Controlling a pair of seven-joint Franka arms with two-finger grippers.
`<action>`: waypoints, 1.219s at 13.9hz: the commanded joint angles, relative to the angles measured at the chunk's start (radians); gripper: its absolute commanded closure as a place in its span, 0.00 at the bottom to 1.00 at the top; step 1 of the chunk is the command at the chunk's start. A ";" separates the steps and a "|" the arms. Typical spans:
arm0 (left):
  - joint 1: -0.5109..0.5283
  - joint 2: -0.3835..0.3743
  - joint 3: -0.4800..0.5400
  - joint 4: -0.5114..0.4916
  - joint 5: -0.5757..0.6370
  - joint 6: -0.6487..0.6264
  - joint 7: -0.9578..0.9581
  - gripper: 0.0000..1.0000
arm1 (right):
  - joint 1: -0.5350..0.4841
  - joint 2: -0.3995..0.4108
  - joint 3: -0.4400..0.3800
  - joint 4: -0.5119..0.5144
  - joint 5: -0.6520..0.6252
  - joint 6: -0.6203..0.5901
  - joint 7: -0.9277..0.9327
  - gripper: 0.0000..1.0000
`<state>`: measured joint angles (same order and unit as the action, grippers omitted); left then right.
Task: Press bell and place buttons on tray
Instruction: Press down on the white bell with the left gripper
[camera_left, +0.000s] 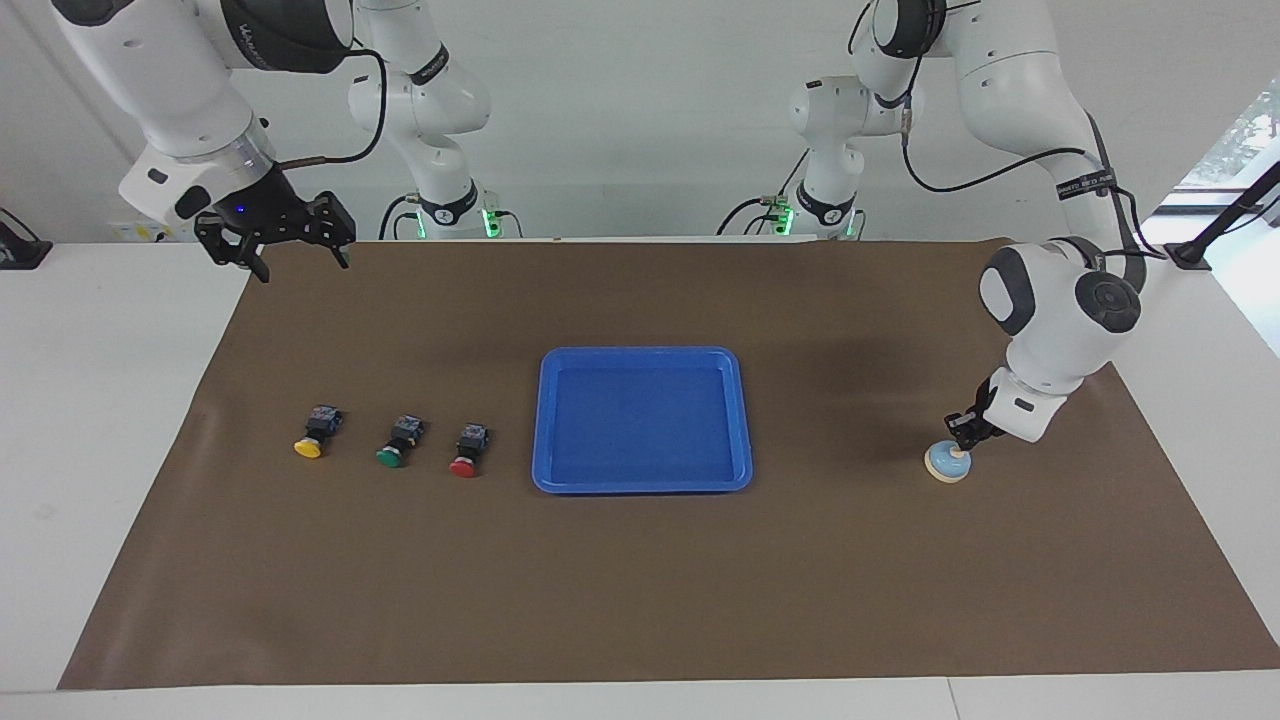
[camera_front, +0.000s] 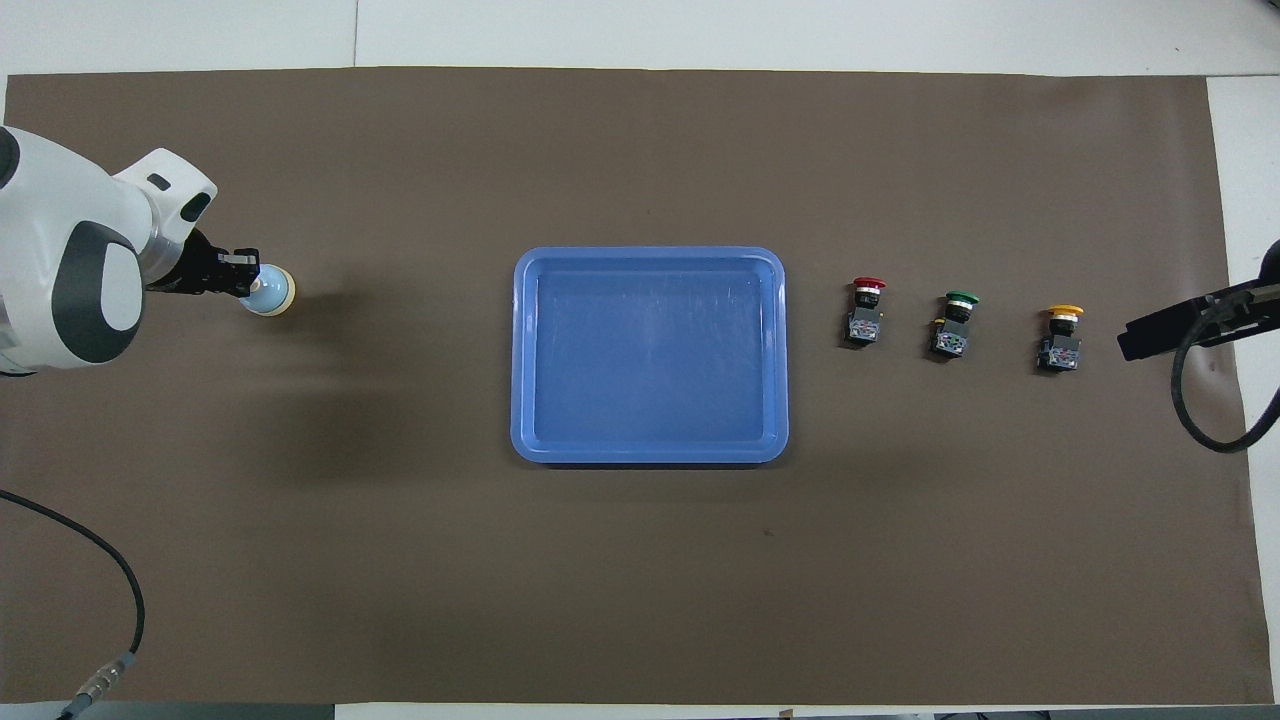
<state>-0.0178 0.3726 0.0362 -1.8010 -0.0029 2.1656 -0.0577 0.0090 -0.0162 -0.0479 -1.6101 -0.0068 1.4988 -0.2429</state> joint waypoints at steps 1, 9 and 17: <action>-0.001 0.005 0.001 -0.029 0.020 0.055 0.007 1.00 | -0.004 -0.013 0.007 -0.013 -0.005 -0.005 0.017 0.00; 0.005 -0.020 0.005 0.112 0.020 -0.147 0.012 1.00 | -0.004 -0.013 0.007 -0.013 -0.005 -0.005 0.017 0.00; -0.001 -0.270 0.007 0.103 0.018 -0.346 0.015 0.00 | -0.004 -0.013 0.007 -0.013 -0.005 -0.005 0.017 0.00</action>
<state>-0.0172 0.1847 0.0414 -1.6758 -0.0027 1.8657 -0.0488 0.0090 -0.0162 -0.0479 -1.6101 -0.0068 1.4988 -0.2429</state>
